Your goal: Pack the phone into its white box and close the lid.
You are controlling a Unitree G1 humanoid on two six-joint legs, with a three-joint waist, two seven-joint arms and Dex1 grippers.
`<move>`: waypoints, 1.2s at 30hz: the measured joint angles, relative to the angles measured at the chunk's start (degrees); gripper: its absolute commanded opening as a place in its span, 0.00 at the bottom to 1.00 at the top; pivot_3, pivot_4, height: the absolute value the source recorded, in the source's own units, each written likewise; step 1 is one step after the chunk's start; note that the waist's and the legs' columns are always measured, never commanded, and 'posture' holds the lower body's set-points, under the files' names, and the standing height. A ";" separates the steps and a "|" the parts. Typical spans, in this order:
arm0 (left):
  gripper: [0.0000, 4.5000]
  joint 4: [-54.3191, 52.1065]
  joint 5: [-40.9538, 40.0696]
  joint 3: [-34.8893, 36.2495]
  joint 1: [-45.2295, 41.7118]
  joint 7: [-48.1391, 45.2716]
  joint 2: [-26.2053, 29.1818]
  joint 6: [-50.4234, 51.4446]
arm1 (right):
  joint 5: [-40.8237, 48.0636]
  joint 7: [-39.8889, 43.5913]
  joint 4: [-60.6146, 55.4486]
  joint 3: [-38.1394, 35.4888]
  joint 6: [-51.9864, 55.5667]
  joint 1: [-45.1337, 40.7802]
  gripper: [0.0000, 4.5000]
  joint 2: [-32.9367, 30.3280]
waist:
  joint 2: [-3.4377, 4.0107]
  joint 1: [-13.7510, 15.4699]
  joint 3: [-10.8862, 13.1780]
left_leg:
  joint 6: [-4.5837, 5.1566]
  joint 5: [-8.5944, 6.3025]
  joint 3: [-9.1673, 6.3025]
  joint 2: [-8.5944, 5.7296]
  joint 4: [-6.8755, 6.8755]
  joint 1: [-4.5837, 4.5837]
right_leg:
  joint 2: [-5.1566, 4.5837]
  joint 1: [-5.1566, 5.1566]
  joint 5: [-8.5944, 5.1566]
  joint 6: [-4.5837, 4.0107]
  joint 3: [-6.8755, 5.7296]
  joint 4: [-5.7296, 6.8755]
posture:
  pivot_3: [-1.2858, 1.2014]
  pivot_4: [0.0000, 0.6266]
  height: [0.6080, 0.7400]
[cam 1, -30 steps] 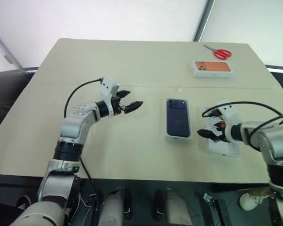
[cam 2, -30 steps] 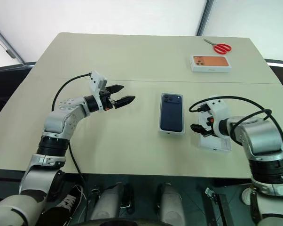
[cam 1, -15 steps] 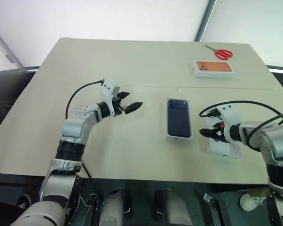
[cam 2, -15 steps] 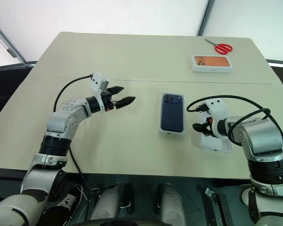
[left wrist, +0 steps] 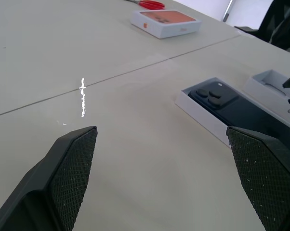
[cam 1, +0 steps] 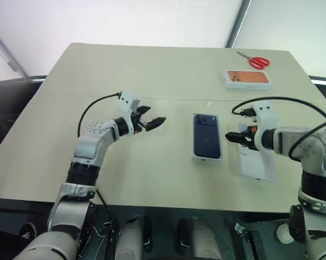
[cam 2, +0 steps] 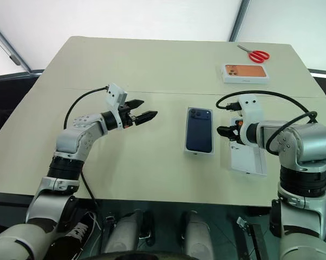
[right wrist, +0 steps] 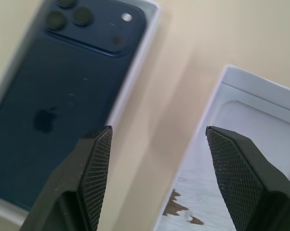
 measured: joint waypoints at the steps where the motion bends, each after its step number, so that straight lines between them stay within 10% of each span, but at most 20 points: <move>1: 1.00 0.00 0.00 0.01 -0.02 0.11 -0.08 0.02 | 0.71 -1.75 0.06 0.04 0.00 0.17 0.72 -0.07 | 0.00 -0.01 0.00 | 0.00 0.00 0.01 -0.01 0.00 0.00 | -0.01 0.00 0.00 0.00 0.00 0.00 | 0.52 0.24 0.98; 30: 1.00 -0.16 -0.28 0.07 -0.21 2.27 -2.13 1.88 | 52.13 -50.44 6.50 -3.10 -0.06 5.53 0.72 -2.35 | 0.01 -1.25 -0.01 | 0.00 0.02 0.00 0.06 0.00 -0.06 | 0.12 -0.04 0.00 0.01 0.02 0.00 | 0.52 0.24 0.98; 36: 1.00 -0.17 -0.43 0.19 -0.20 2.41 -2.04 2.27 | 60.44 -57.15 6.90 0.88 -4.15 6.36 0.08 -5.30 | 0.01 -1.15 -0.01 | 0.01 0.01 0.00 0.05 0.00 -0.07 | 0.11 -0.04 -0.01 0.01 0.03 -0.01 | 0.52 0.24 0.98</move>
